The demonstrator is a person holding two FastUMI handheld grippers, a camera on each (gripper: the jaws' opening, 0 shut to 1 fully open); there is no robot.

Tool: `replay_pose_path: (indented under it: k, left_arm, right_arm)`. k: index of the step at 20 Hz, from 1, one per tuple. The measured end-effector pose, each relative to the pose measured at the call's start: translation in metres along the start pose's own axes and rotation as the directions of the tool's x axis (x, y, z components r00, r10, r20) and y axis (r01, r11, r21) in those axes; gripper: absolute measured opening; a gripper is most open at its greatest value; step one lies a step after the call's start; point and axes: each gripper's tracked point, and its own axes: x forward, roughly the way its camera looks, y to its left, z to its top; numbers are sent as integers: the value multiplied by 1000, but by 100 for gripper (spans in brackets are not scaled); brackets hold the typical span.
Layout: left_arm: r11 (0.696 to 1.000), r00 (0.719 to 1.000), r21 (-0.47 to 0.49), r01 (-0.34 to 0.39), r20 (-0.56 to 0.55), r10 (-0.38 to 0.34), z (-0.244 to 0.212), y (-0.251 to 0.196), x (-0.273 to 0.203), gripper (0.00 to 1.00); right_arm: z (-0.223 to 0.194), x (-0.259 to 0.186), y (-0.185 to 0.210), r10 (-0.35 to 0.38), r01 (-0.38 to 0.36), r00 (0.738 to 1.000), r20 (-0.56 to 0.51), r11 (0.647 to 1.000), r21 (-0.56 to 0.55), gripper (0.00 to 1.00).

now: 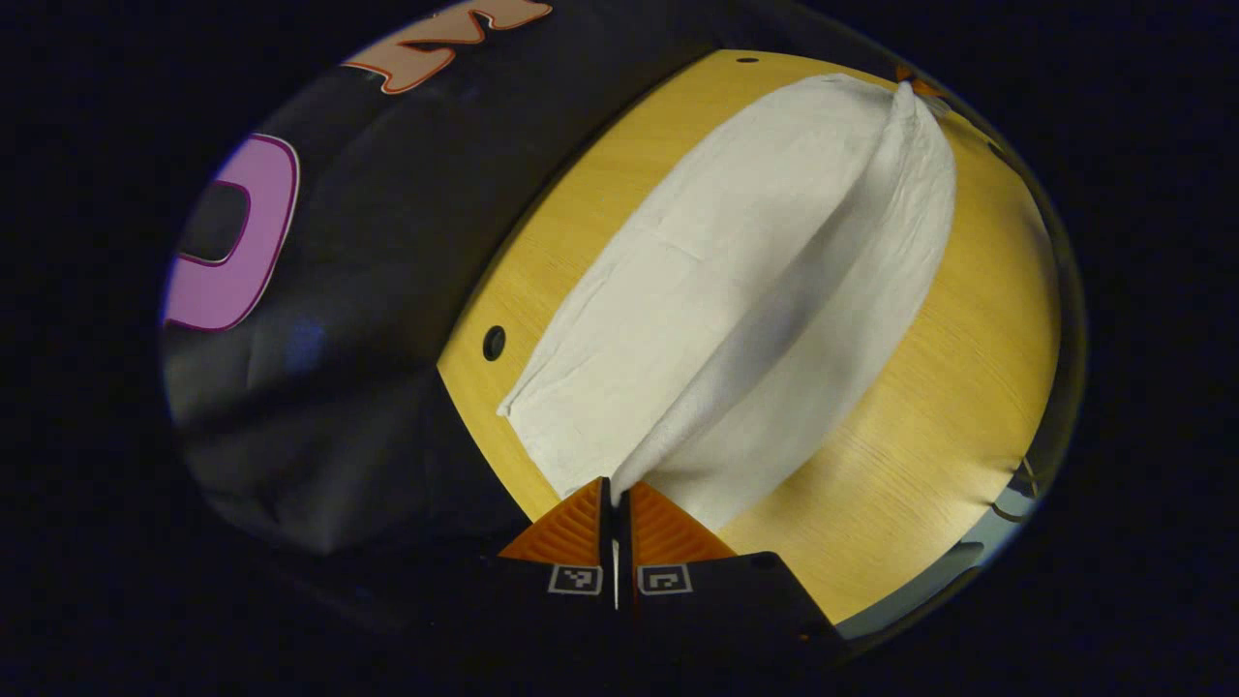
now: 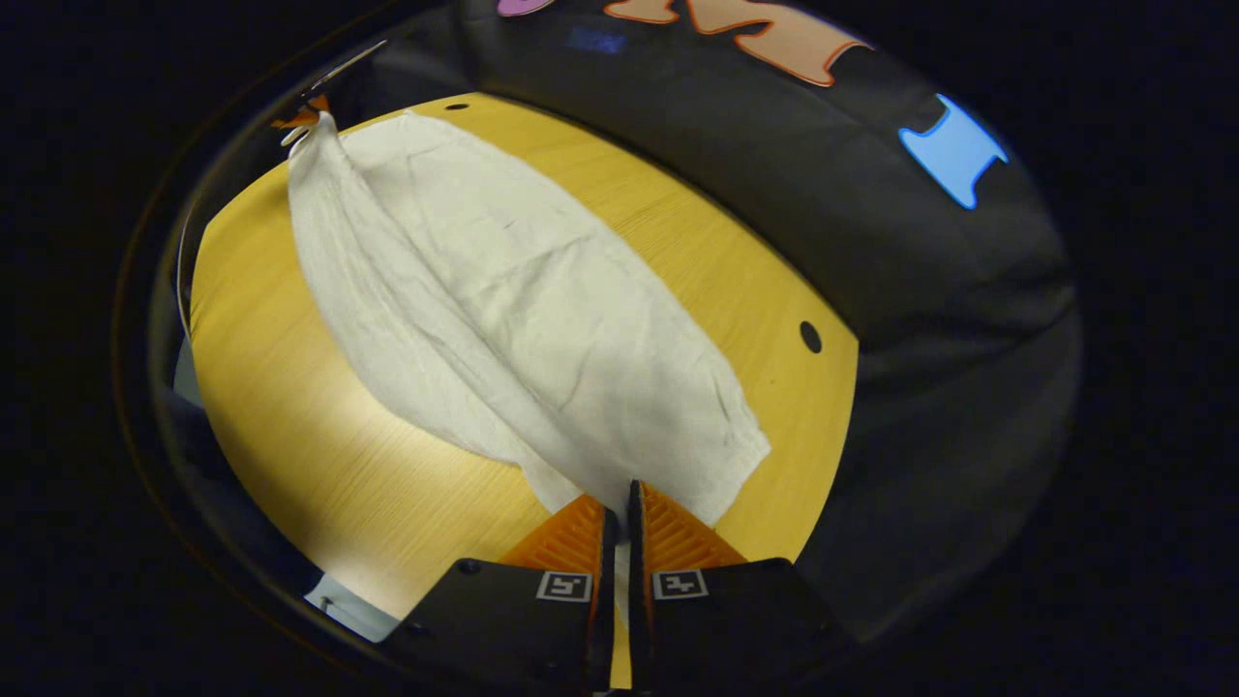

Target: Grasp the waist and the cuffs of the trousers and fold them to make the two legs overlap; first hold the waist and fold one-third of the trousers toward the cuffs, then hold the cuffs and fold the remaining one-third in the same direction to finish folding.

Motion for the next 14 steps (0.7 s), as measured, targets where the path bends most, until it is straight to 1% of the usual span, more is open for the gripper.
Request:
replay_pose_path:
  k: [1, 2, 3, 4, 5, 6, 7, 8, 9, 10, 11, 13, 14]
  left_arm:
    - [999, 999, -24, -33, 13, 34, 12, 10, 9, 0]
    - [996, 997, -50, -67, 23, 69, 25, 19, 18, 0]
    - [992, 994, -72, -102, 40, 105, 37, 28, 29, 0]
    - [987, 989, -91, -130, 56, 135, 49, 36, 40, 0]
    - [981, 984, -116, -154, 67, 162, 59, 44, 52, 0]
    - [973, 979, -147, -178, 72, 190, 62, 35, 23, 0]
    - [962, 974, -186, -198, 78, 215, 71, 44, 44, 0]
    - [950, 968, -226, -215, 80, 238, 71, 60, 63, 0]
    - [936, 962, -268, -229, 86, 260, 81, 63, 76, 0]
    - [923, 958, -308, -232, 94, 272, 88, 66, 86, 0]
    - [910, 958, -346, -226, 88, 272, 90, 64, 90, 0]
    - [887, 957, -402, -226, 80, 280, 95, 65, 112, 0]
    - [879, 955, -418, -230, 77, 287, 97, 67, 122, 0]
  right_arm:
    - [20, 2, -11, -25, 24, 1000, 19, 999, 37, 8]
    - [8, -1, -16, -52, 49, 998, 39, 996, 76, 8]
    - [28, 0, -27, -82, 75, 995, 62, 991, 110, 8]
    - [47, -16, -29, -117, 104, 989, 90, 985, 140, 8]
    - [60, -23, -37, -145, 121, 982, 122, 975, 185, 9]
    - [76, -35, -41, -163, 126, 975, 149, 964, 233, 8]
    - [89, -44, -43, -176, 122, 969, 171, 950, 286, 7]
    - [100, -50, -46, -184, 111, 964, 191, 935, 337, 7]
    - [113, -55, -46, -190, 102, 961, 202, 920, 379, 9]
    - [120, -51, -44, -192, 97, 961, 201, 909, 406, 8]
    - [124, -49, -42, -194, 97, 961, 198, 904, 415, 9]
    - [129, -19, -39, -182, 96, 966, 182, 911, 401, 7]
    - [130, -3, -35, -174, 94, 969, 174, 916, 390, 9]
